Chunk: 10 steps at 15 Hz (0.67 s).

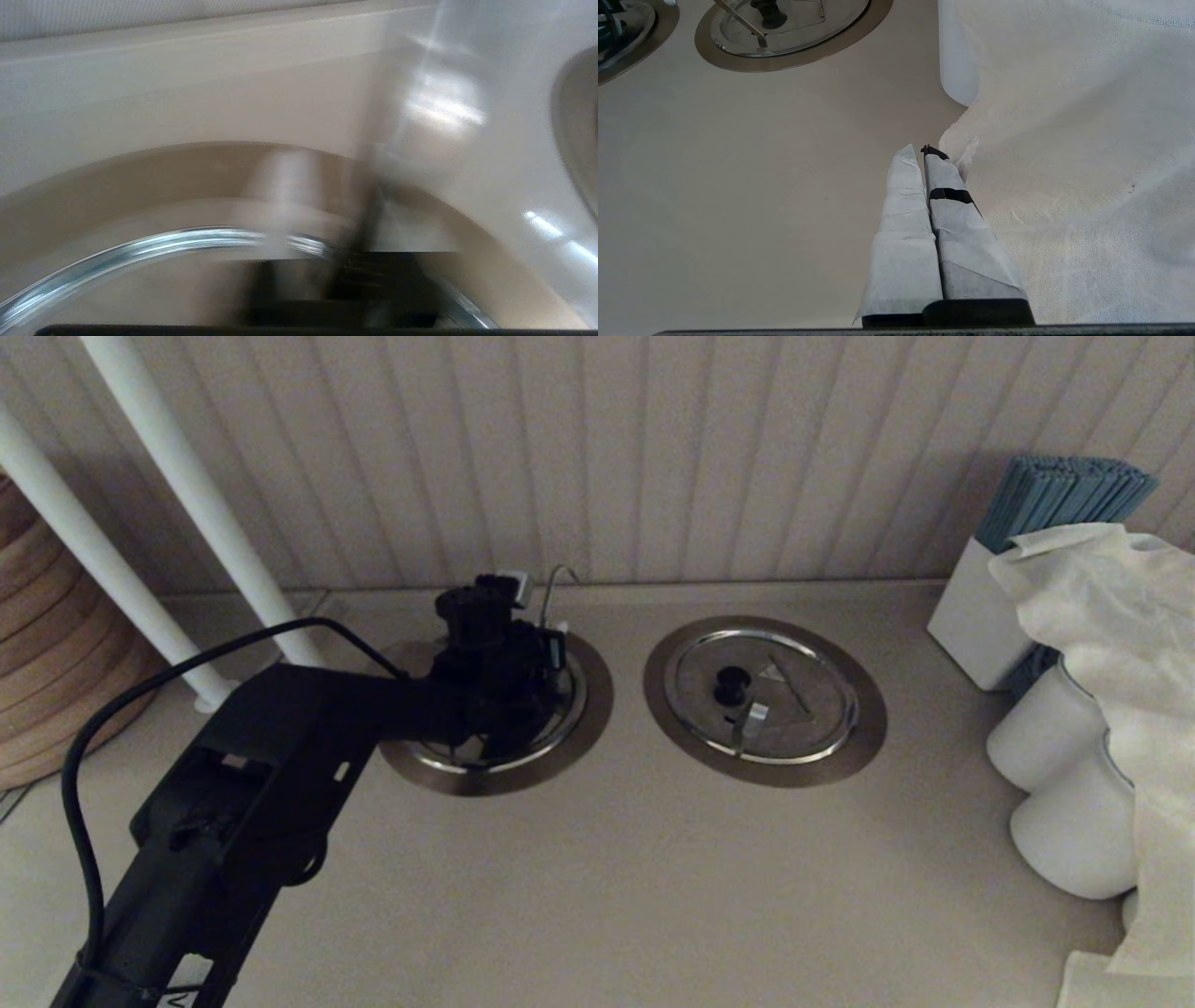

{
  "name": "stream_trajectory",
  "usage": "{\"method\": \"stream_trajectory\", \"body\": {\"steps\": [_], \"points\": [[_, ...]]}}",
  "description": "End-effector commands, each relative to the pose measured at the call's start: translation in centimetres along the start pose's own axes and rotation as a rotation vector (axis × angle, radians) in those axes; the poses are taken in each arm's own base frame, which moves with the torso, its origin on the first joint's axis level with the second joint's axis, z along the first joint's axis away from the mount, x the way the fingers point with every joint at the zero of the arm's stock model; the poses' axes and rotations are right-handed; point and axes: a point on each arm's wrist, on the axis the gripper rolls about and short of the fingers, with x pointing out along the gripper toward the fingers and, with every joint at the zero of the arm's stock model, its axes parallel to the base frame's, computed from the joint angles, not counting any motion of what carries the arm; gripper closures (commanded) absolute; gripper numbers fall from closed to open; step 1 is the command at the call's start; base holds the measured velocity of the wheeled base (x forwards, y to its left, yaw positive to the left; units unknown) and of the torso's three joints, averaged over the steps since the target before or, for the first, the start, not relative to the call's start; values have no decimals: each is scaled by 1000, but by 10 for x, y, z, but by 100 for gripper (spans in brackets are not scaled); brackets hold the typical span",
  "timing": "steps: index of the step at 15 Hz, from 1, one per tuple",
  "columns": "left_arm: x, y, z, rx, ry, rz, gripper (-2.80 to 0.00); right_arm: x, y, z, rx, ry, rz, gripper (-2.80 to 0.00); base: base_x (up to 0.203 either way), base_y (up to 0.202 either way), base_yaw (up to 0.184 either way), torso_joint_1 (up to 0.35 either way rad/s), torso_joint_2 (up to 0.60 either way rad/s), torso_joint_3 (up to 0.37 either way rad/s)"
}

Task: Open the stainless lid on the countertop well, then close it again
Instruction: Stir with a spoon

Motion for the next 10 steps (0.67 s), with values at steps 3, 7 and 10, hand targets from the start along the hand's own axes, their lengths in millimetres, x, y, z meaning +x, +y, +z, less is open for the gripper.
{"method": "stream_trajectory", "body": {"steps": [3, 7, 10], "points": [[-4, 3, 16, 1, -71, 7, 0, 0, 0, 0, 1, 0, -1, 0, 0, 0, 0, 0, 0, 0], [-10, 5, 24, -14, -79, 73, 0, 0, 0, 0, 1, 0, -1, 0, 0, 0, 0, 0, 0, 0], [-17, 3, 31, -80, -74, 71, 0, 0, 0, 0, 1, 0, -1, 0, 0, 0, 0, 0, 0, 0]]}}
